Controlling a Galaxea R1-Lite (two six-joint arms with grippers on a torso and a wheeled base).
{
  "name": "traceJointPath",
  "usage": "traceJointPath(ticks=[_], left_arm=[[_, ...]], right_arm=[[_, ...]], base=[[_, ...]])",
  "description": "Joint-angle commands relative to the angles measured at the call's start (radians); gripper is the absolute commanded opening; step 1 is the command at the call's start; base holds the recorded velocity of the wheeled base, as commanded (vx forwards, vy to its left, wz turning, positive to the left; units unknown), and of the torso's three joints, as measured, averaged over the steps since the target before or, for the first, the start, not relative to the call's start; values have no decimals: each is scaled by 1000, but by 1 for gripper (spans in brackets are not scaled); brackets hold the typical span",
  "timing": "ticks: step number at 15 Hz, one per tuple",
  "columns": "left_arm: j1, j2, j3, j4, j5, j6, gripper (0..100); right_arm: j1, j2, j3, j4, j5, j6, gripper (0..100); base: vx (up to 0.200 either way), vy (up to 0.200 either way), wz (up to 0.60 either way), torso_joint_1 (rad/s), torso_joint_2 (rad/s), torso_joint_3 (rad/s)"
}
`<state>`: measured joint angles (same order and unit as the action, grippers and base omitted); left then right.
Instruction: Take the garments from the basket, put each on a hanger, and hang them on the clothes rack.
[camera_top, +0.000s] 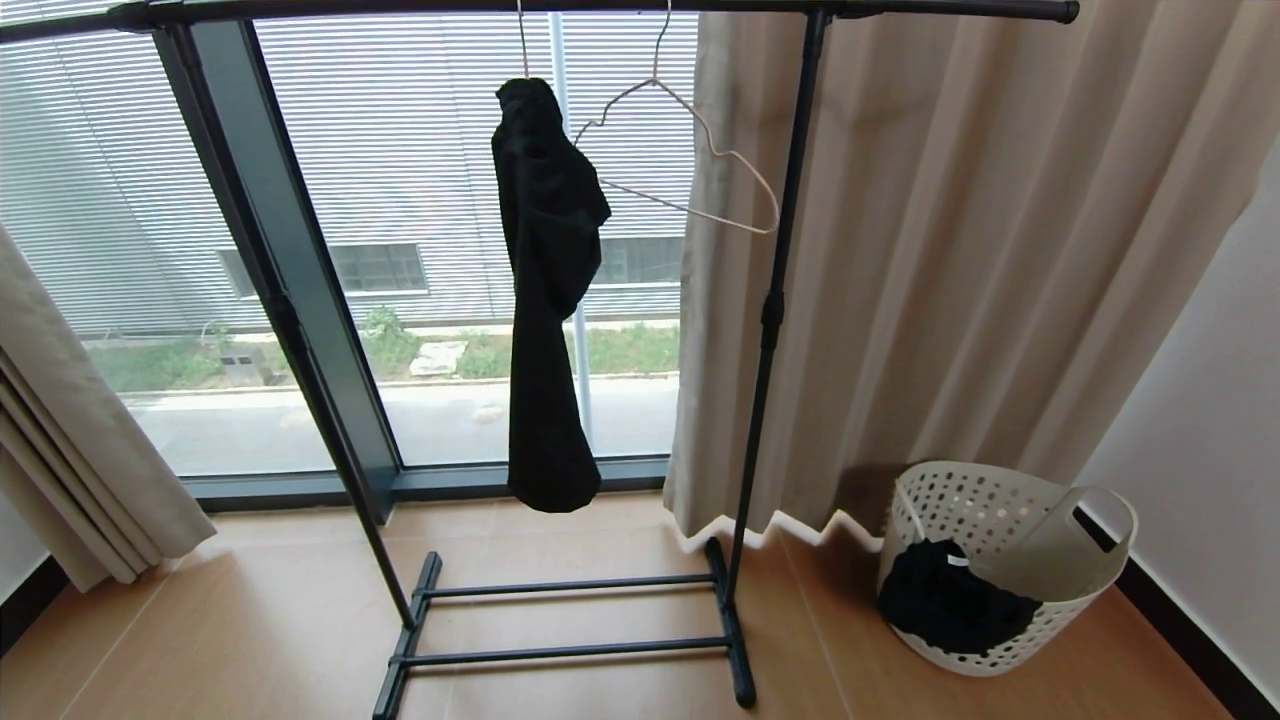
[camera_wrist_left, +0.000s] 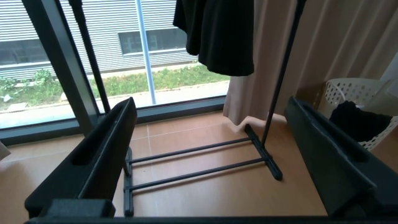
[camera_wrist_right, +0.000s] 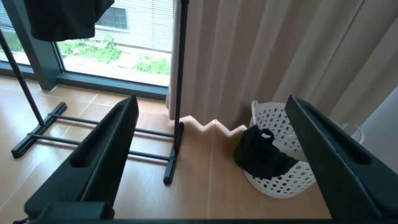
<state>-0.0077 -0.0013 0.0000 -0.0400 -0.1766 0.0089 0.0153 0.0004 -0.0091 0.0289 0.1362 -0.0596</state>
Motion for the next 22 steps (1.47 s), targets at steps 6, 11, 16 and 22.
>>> traceJointPath(ticks=[6,11,16,22], left_arm=[[0,1,0,0,0,0,100],[0,1,0,0,0,0,100],[0,1,0,0,0,0,100],[0,1,0,0,0,0,100]], right_arm=[[0,0,0,0,0,0,100],[0,0,0,-1,0,0,100],[0,0,0,-1,0,0,100],[0,0,0,0,0,0,100]], base=[[0,0,0,-71,323,251],[0,0,-480,-5,26,19],[0,-40,-120,2,2,1],[0,-200,0,2,1,2]])
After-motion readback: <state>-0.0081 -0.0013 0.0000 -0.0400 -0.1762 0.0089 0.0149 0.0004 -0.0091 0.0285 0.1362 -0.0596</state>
